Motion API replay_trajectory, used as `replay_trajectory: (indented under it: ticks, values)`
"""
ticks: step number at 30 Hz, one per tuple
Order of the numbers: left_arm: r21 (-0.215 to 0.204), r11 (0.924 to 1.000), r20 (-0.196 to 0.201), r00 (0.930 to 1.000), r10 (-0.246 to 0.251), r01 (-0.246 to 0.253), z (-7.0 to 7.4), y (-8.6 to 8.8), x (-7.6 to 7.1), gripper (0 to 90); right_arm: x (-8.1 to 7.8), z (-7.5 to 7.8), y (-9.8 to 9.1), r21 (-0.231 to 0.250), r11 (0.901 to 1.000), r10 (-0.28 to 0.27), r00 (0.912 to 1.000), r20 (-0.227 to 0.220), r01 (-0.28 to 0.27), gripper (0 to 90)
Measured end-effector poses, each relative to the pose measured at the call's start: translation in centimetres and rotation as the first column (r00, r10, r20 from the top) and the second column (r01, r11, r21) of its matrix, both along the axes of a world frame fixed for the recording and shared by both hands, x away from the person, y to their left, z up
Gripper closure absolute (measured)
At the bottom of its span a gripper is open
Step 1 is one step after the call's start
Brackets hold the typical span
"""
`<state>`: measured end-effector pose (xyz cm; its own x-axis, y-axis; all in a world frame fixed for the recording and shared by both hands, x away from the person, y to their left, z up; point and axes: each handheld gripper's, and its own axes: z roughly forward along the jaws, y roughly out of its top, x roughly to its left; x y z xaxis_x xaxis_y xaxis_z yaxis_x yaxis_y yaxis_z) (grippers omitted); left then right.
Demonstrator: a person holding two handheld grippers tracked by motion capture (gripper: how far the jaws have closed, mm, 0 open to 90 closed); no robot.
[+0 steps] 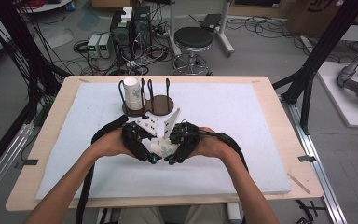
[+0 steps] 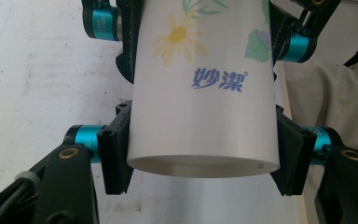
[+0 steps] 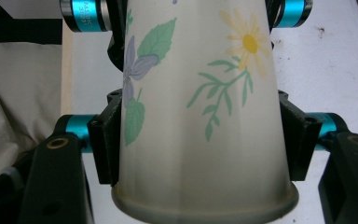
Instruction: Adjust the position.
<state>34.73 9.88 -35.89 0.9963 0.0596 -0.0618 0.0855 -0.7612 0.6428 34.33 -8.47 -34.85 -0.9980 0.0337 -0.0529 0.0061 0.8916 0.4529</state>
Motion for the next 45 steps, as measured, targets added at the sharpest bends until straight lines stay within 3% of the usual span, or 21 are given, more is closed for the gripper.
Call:
replay_trajectory:
  ticks: [2, 8, 15, 25, 36, 40, 45]
  values:
    - [0.016, 0.9998, 0.018, 0.9997, -0.014, 0.013, 0.1, 0.1, 0.1, 35.4, 0.0, 0.0, 0.0, 0.002, 1.0, -0.001, 1.0, 0.0, 0.001, 31.7]
    - [0.008, 1.0, 0.007, 1.0, 0.002, -0.002, 0.0, 0.1, -0.1, 36.2, 0.0, -0.1, 0.1, 0.0, 1.0, 0.004, 1.0, 0.0, -0.004, 31.6]
    - [0.015, 0.9999, 0.009, 0.9999, 0.008, -0.008, 0.0, 0.2, -0.1, 36.0, 0.1, -0.1, 0.1, 0.019, 0.9998, 0.004, 1.0, -0.002, -0.004, 21.6]
    - [0.014, 0.9998, 0.006, 0.9999, 0.011, -0.011, 0.0, 0.3, -0.1, 35.9, 0.1, 0.1, 0.0, 0.053, 0.9986, -0.005, 1.0, -0.005, 0.005, 17.8]
    - [0.011, 0.9997, 0.005, 0.9997, 0.022, -0.022, -0.3, 0.4, -0.2, 35.9, 0.2, 1.1, -0.8, 0.126, 0.992, -0.01, 0.9999, 0.003, 0.01, 17.7]
    - [0.035, 0.9993, 0.016, 0.9998, 0.015, -0.015, -0.6, 0.5, -0.2, 35.9, 0.1, 1.5, -1.1, 0.144, 0.9895, -0.013, 0.9999, 0.001, 0.013, 17.7]
    - [0.019, 0.9994, 0.011, 0.9995, 0.029, -0.029, -0.7, 0.7, -0.2, 35.9, 0.1, 1.9, -1.5, 0.167, 0.9858, -0.021, 0.9997, 0.01, 0.019, 17.7]
